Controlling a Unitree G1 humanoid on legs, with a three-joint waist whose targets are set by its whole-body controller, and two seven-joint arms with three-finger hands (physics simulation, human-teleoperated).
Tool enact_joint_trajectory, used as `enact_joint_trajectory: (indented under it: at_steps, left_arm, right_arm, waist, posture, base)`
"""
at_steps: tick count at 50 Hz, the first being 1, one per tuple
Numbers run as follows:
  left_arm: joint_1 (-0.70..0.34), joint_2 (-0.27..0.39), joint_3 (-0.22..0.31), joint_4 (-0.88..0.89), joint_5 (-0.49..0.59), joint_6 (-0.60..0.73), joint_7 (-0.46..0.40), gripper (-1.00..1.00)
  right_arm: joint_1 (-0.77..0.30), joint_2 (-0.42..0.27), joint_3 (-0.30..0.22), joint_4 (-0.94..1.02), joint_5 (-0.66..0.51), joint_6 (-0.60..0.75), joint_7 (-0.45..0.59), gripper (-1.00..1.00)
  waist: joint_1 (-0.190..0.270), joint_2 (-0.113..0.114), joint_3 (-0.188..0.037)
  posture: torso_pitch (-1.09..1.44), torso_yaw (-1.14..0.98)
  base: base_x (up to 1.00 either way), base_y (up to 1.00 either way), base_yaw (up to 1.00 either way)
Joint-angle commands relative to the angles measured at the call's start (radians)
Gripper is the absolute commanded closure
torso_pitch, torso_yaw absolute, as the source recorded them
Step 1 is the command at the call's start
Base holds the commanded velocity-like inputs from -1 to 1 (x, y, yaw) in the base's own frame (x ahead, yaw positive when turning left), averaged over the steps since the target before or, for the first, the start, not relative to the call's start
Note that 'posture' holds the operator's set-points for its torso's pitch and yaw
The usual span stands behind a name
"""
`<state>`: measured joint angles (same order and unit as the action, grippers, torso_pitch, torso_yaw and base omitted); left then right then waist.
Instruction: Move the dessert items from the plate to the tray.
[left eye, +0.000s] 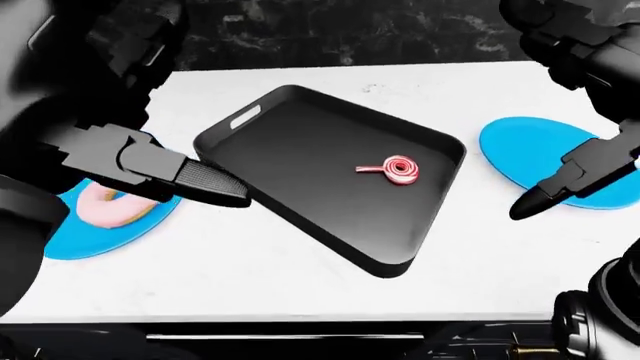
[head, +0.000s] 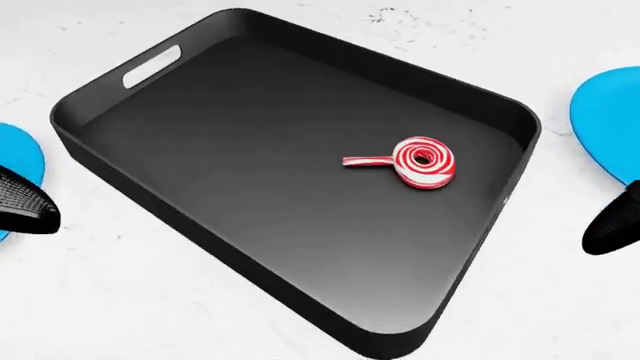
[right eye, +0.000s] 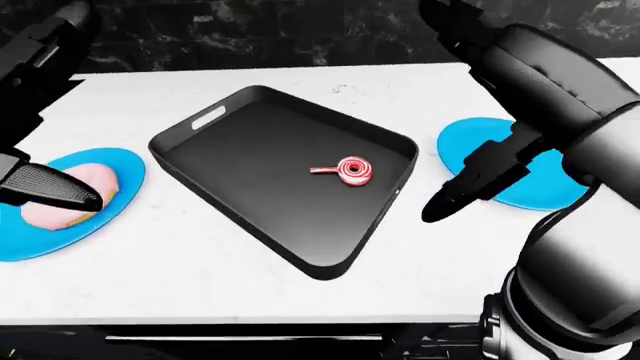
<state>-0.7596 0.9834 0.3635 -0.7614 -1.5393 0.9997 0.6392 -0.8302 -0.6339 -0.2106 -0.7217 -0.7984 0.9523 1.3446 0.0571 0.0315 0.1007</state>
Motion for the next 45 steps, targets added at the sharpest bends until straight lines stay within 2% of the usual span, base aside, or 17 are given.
enact_joint_trajectory:
  at_steps: [1,2,5,9,18,32,41,45]
  left_arm:
    - [-0.028,0.016,0.023,0.0,0.015,-0.028,-0.005,-1.0]
    - [-0.027,0.017,0.022,-0.003,0.013,-0.027,-0.002,-1.0]
    - [-0.03,0.01,0.013,-0.008,0.028,-0.022,-0.005,-1.0]
    - [-0.031,0.004,0.006,-0.012,0.063,-0.003,-0.019,-1.0]
    - [-0.044,0.004,0.008,-0.012,0.047,0.019,-0.006,-1.0]
    - [-0.037,0.016,0.017,-0.007,0.041,0.031,-0.003,-1.0]
    - [-0.008,-0.018,0.016,-0.016,0.109,0.054,-0.035,-1.0]
    - [-0.013,-0.023,0.021,-0.02,0.099,0.066,-0.026,-1.0]
  right_arm:
    - [-0.035,-0.025,-0.026,-0.007,-0.009,0.004,-0.018,-1.0]
    - [-0.036,-0.027,-0.026,-0.009,-0.007,0.006,-0.016,-1.0]
    - [-0.035,-0.03,-0.027,-0.014,0.0,0.01,-0.013,-1.0]
    - [-0.031,-0.03,-0.026,-0.017,0.011,0.009,-0.015,-1.0]
    - [-0.047,-0.044,-0.021,-0.018,0.022,0.016,-0.004,-1.0]
    - [-0.096,-0.055,-0.006,-0.017,0.033,0.059,0.028,-1.0]
    - [-0.112,-0.031,0.016,-0.022,0.022,0.077,0.03,-1.0]
    - [-0.1,-0.016,0.02,-0.022,0.018,0.066,0.024,-1.0]
  waist:
    - [-0.006,0.005,-0.034]
    - [-0.006,-0.005,-0.035]
    - [0.0,-0.008,-0.039]
    - [0.0,-0.004,-0.045]
    - [0.0,0.006,-0.066]
    - [0.003,-0.001,-0.12]
    - [0.011,-0.006,-0.161]
    - [0.016,-0.008,-0.181]
  posture:
    - [0.0,0.12]
    - [0.0,0.12]
    - [0.0,0.12]
    - [0.0,0.12]
    - [-0.04,0.13]
    - [-0.14,0.13]
    - [-0.21,0.13]
    - [-0.24,0.13]
  base:
    - [0.0,0.0,0.0]
    - [0.0,0.0,0.0]
    - [0.0,0.0,0.0]
    - [0.0,0.0,0.0]
    - [0.0,0.0,0.0]
    - [0.0,0.0,0.0]
    - [0.0,0.0,0.0]
    - [0.0,0.0,0.0]
